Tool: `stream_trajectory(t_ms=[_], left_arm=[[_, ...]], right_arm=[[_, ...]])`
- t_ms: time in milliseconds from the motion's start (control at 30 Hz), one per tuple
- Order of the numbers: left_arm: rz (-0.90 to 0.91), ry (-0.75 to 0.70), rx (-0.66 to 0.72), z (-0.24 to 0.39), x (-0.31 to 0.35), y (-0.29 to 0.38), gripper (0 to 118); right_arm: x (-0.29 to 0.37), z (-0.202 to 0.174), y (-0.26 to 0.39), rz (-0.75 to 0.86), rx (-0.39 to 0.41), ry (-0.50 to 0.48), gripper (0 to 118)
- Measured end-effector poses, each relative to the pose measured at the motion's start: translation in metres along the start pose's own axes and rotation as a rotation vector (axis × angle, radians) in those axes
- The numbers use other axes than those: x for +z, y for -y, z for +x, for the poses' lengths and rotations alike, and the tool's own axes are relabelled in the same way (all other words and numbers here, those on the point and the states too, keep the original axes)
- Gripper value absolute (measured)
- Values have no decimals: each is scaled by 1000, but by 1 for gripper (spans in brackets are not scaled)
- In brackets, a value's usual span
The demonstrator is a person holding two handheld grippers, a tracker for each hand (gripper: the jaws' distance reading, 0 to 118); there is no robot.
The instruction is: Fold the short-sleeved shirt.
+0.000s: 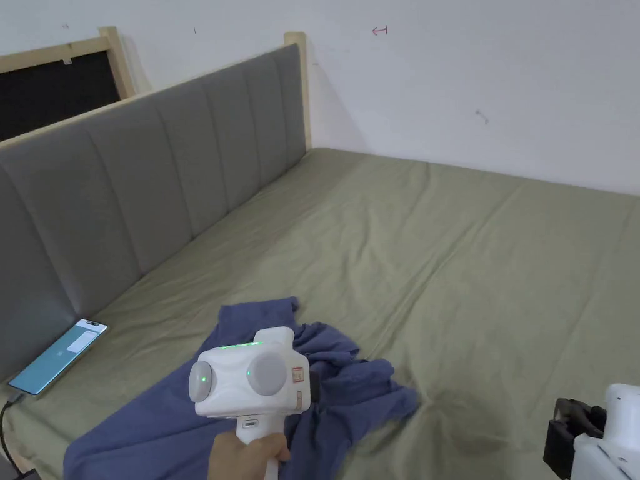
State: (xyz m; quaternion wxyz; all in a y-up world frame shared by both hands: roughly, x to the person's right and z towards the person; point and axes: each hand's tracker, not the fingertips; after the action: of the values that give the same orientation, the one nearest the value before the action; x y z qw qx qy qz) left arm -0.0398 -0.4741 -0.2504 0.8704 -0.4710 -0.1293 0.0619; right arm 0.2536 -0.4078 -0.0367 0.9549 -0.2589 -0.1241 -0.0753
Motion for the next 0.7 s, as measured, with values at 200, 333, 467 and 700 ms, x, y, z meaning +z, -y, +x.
stream_trajectory(t_ms=[200, 333, 467, 700], left_arm=[[58, 253, -91, 113, 48, -21, 3], [75, 386, -334, 227, 75, -5, 3], [7, 660, -428, 326, 86, 33, 3], [-178, 814, -594, 458, 71, 137, 3]], right_arm=[[30, 48, -14, 71, -76, 106, 8], [61, 91, -23, 134, -137, 205, 8], [104, 141, -25, 198, -196, 329, 8], [158, 209, 9, 166, -280, 552, 8]])
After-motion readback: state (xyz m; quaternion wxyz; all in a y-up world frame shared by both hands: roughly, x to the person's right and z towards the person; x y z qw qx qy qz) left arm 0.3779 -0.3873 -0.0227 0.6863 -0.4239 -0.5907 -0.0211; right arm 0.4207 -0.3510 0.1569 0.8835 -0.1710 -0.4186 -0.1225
